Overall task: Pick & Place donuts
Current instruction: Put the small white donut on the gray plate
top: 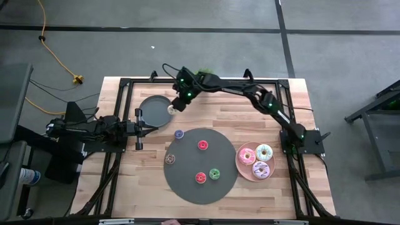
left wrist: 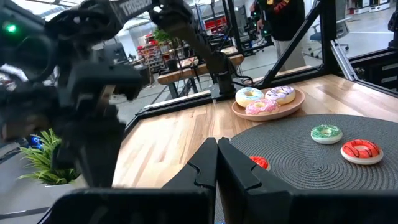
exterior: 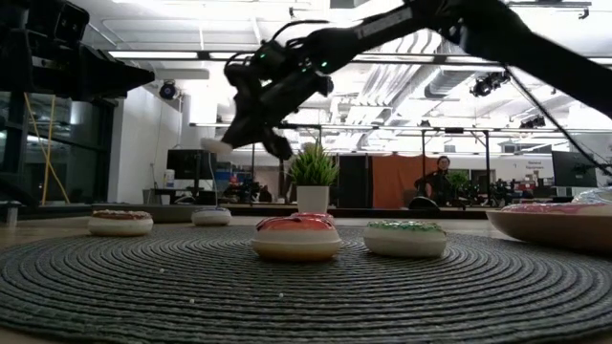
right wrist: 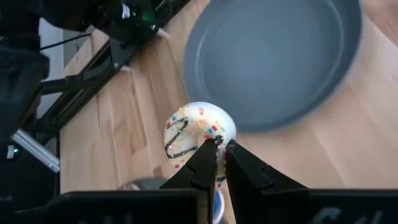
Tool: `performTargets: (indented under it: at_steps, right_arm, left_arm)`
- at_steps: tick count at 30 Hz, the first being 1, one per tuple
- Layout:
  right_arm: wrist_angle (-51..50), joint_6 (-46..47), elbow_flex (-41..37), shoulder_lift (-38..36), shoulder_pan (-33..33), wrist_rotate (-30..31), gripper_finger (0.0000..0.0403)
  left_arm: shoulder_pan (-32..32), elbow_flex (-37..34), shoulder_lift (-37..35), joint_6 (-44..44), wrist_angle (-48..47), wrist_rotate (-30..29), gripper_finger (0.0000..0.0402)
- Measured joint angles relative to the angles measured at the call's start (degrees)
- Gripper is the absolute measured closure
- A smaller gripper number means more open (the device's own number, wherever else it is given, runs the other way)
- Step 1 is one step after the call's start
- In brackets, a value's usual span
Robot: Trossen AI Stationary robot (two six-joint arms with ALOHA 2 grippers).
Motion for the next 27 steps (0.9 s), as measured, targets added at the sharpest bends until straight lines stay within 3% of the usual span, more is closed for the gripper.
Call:
performTargets:
  at_steps: [6,11,19,27]
  right_arm:
    - [1.73,0.14,6.41,5.99,0.52,0.36,0.0381]
    - [8.5,2.52,2.62,6.24,1.25,2.1,0.0378]
    - [9.7,2.99,1.65,6.23,2.02,12.24,0.038]
    - [9.78,12.79,1.65,6.59,2.95,15.3,0.0381]
  left_arm:
    - [-0.01,0.0,0.0,0.0,0.0,0.0,0.0401]
    - [0.0,0.0,0.0,0.0,0.0,0.01,0.0401]
    - [0.0,0.0,0.0,0.0,0.0,0.02,0.0401]
    - [0.01,0.0,0.0,0.0,0.0,0.02,0.0401]
